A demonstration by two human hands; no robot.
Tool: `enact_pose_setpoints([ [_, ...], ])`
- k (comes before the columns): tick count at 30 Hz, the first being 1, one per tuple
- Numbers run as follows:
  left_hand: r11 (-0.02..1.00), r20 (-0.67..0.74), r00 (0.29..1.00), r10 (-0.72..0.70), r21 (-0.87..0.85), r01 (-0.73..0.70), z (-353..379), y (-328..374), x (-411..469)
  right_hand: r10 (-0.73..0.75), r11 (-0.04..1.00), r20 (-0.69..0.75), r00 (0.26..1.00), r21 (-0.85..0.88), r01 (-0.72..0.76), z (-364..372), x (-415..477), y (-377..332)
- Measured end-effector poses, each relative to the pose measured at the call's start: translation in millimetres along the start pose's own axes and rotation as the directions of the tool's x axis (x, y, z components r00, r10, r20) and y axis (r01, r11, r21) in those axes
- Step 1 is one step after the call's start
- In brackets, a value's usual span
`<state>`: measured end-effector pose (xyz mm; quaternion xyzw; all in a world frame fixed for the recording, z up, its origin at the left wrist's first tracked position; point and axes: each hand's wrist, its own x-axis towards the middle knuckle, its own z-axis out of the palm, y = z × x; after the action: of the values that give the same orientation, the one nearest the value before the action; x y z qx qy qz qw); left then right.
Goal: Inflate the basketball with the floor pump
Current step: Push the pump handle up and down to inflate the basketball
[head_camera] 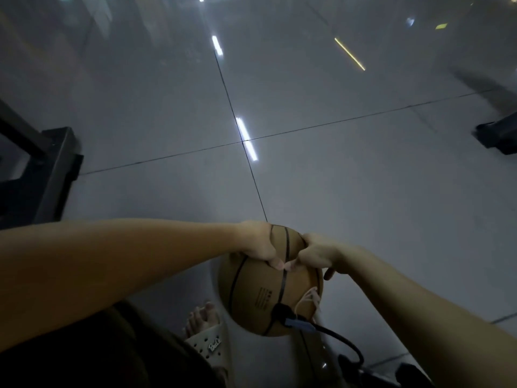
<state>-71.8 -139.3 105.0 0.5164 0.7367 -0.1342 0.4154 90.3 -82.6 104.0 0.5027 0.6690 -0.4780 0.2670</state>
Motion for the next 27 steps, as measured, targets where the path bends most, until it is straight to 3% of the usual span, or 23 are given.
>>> enact_pose_setpoints([
  [5, 1.000, 0.027, 1.000, 0.002, -0.018, -0.001, -13, 8, -9, 0.011, 0.999, 0.000, 1.000, 0.034, -0.011, -9, -10, -1],
  [11, 0.958, 0.085, 0.995, -0.057, -0.275, 0.079, -30, -19, -22, -0.010, 0.989, -0.028, 1.000, 0.144, 0.014, -7, -15, -14],
  [16, 0.929, 0.084, 0.992, -0.098, -0.350, 0.121, -24, -19, -13, 0.036, 0.985, -0.006, 0.999, 0.166, -0.034, -8, 3, -20],
  [22, 0.938, 0.064, 0.990, -0.125, -0.319, 0.139, -25, -7, -1, 0.070, 0.991, -0.015, 0.997, 0.115, -0.067, -15, 15, -26],
  [27, 0.942, 0.098, 0.991, -0.087, -0.314, 0.114, -38, -4, -18, -0.012, 0.990, -0.047, 0.999, 0.138, 0.019, -20, -18, -12],
])
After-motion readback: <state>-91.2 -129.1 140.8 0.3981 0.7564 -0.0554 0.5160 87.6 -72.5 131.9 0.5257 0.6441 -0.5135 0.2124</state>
